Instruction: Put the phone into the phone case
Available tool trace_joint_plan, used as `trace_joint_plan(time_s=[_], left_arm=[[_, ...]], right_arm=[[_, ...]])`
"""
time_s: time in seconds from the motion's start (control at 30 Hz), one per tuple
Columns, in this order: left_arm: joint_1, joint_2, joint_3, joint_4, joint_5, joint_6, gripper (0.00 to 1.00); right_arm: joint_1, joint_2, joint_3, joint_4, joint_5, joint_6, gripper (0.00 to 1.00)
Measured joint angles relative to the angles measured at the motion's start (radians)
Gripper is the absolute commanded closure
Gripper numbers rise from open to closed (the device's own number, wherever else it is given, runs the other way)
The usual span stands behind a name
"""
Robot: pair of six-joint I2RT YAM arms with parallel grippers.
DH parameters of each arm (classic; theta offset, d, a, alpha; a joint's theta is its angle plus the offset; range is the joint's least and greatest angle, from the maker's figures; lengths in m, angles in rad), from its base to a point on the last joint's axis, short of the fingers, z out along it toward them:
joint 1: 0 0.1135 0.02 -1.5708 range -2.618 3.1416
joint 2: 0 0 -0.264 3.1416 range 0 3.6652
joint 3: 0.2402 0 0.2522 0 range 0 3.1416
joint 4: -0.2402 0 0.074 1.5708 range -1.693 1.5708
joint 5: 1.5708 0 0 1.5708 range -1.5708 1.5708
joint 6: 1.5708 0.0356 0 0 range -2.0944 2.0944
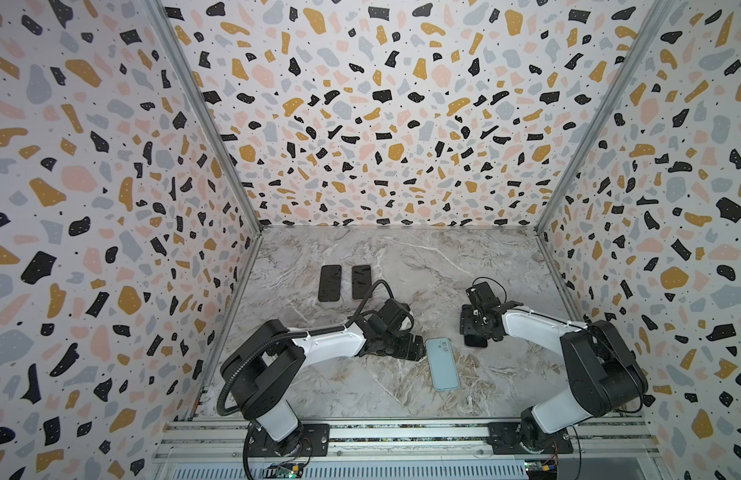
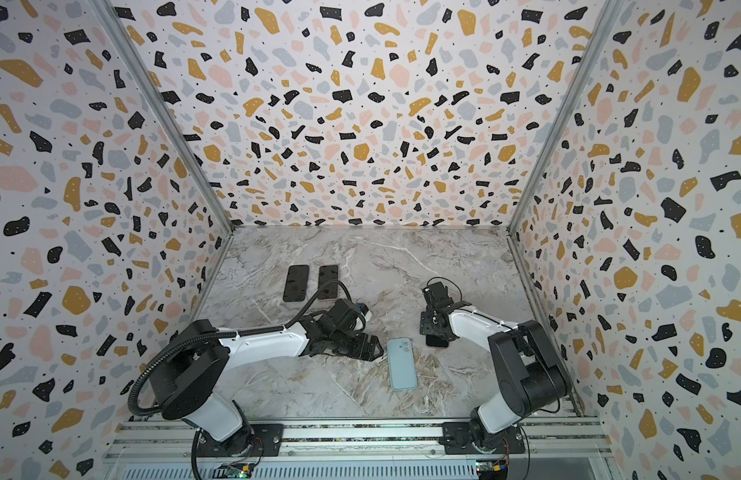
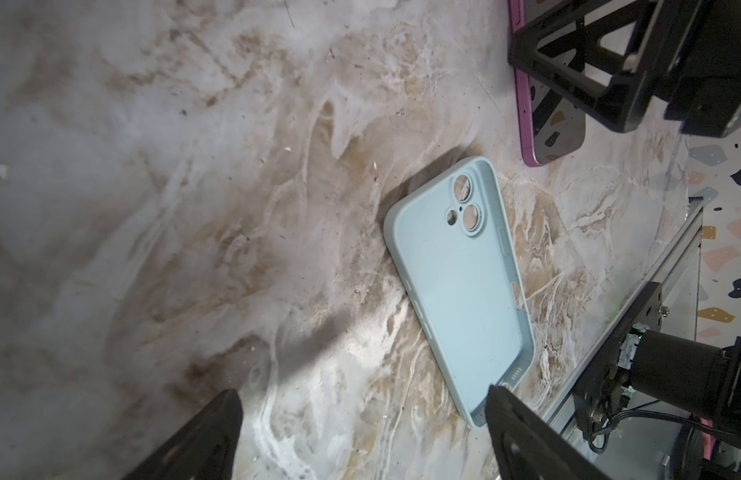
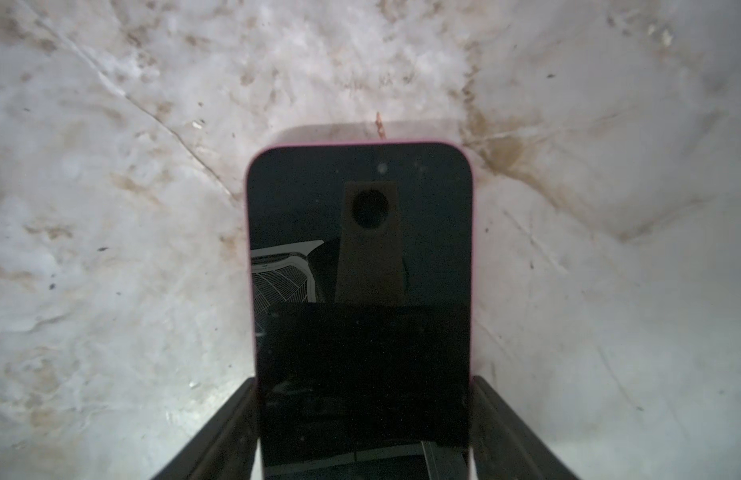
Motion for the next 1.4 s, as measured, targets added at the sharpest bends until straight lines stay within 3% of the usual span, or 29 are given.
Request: trace_joint_plan(time_s=[0.33,0.77,1.03,1.4], left_arm=[[0.002,0.082,0.179,0.026,0.051,-0.043,0.13],[0.023,0.371,0.394,0.173,0.189,-0.169,0.2],[0.036,0.464,0.456,0.317,0.264,-0.28,0.24],[0.055,0.582,0.536,0.336,0.293,-0.293,0.3]], right_arm=[[-0.007,-0.076,-0.023,-0.066,-0.101,-0.018,0.44],[-0.069,-0.194,-0.077,-0.056,-0.219,-0.063,0.48],[-0.072,-0.198,-0.095,-0.038,-0.279,-0.078,0.49],[-0.09,-0.2,-0.108,-0.005,-0.336,-0.082,0.51]])
